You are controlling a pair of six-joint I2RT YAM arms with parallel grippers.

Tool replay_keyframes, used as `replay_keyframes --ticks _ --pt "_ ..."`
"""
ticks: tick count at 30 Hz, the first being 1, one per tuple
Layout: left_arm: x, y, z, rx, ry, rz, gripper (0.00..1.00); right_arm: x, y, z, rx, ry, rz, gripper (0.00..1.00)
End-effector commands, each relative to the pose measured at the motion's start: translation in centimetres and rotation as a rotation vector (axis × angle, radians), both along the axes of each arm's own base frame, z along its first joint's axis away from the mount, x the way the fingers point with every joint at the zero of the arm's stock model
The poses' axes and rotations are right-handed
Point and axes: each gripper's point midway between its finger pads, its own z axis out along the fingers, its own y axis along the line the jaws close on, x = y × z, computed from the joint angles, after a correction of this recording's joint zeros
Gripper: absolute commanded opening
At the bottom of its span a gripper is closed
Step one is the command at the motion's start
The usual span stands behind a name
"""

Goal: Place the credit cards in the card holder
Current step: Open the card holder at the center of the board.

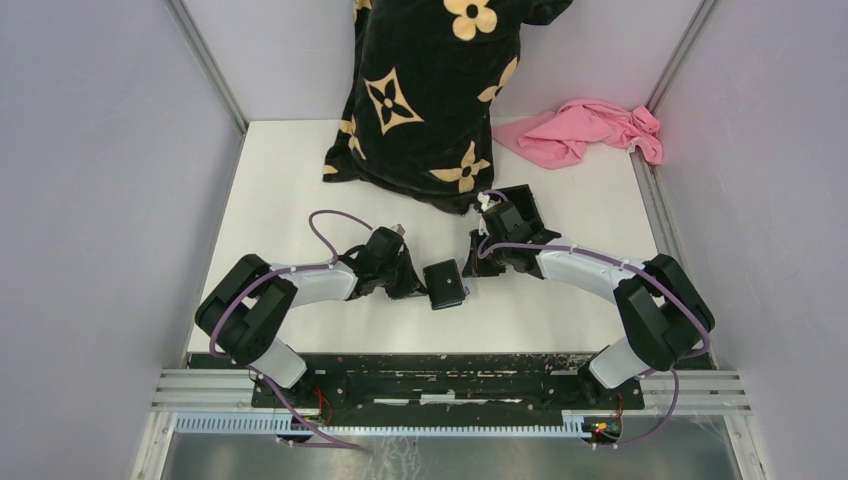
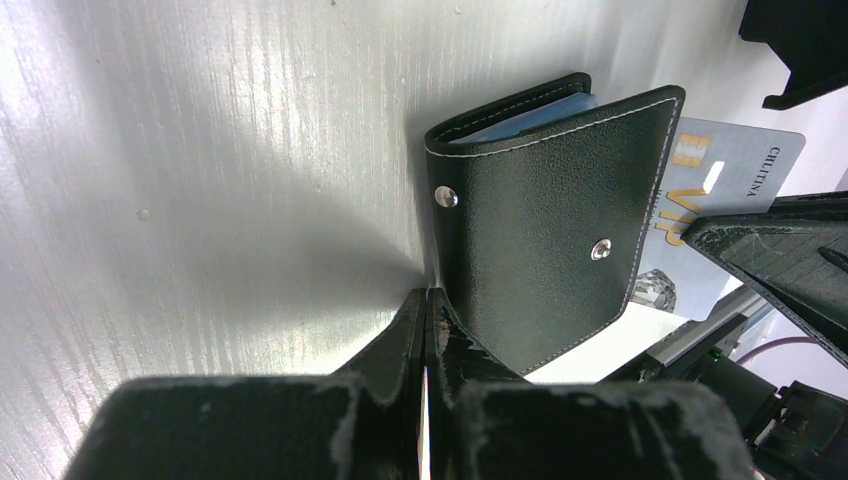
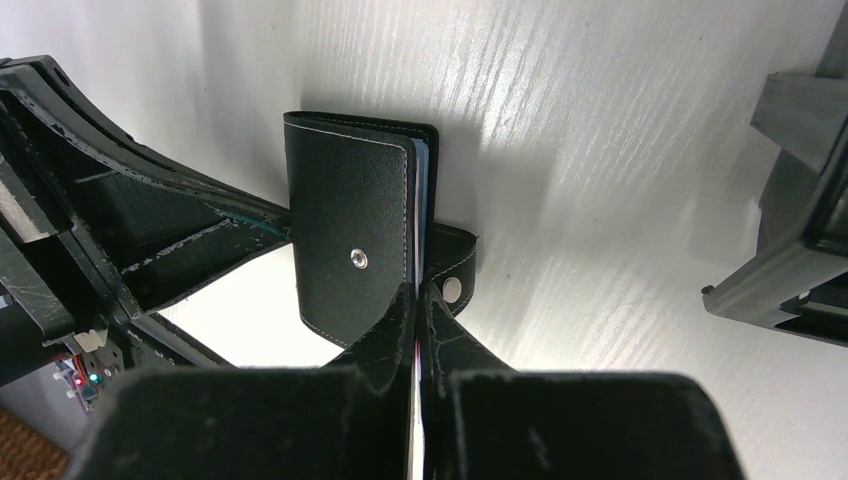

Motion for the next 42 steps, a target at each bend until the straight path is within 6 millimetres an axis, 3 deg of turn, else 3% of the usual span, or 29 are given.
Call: replay_keyframes --ticks 1,25,42 --pt "-5.1 6.3 -6.2 0.289 0.182 -0.001 0.03 0.8 -0.1 0.7 -0.007 -0.055 0.007 0.01" --pt "-5.1 6.2 -6.4 0.294 0.192 -0.010 0.03 0.3 0.0 -0.6 0.001 -0.024 0.003 0.01" --pt "-5.1 6.0 -6.5 0.295 0.197 -0.017 0.03 0.6 0.6 1.0 0.045 -0.035 -0.005 0.01"
